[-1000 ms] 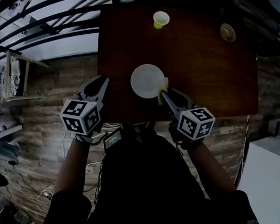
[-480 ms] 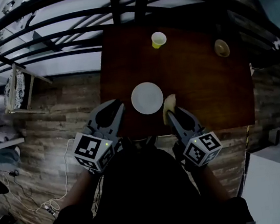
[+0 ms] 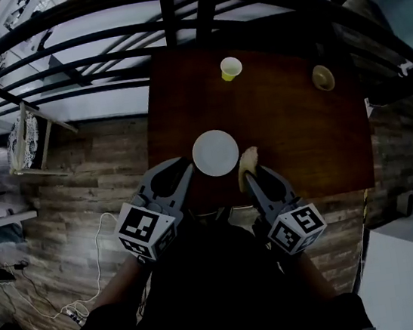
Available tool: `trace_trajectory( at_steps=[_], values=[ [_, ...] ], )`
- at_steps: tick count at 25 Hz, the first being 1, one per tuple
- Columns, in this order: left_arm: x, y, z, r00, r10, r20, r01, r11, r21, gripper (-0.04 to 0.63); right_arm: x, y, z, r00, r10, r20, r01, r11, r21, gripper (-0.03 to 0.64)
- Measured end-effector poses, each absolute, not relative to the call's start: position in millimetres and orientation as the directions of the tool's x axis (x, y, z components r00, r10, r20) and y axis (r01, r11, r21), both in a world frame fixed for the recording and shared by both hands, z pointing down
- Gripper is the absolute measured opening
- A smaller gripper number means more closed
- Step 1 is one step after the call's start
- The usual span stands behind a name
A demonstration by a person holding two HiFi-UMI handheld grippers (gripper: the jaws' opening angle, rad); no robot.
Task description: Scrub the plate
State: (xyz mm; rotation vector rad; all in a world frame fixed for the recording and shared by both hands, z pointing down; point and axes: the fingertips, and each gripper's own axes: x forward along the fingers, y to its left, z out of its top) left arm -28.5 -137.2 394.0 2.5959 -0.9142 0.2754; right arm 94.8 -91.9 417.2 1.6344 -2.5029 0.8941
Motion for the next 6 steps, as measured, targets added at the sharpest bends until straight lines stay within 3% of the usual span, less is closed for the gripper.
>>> trace_trajectory(
  at_steps=[6],
  values=[
    [-27.3, -141.4, 393.9, 0.774, -0.555, 0.305, -0.630, -0.722, 0.286, 0.051, 98.6, -94.5, 418.1, -0.441, -0.835, 0.329, -0.853, 0.276, -0.443, 0.117]
  ],
)
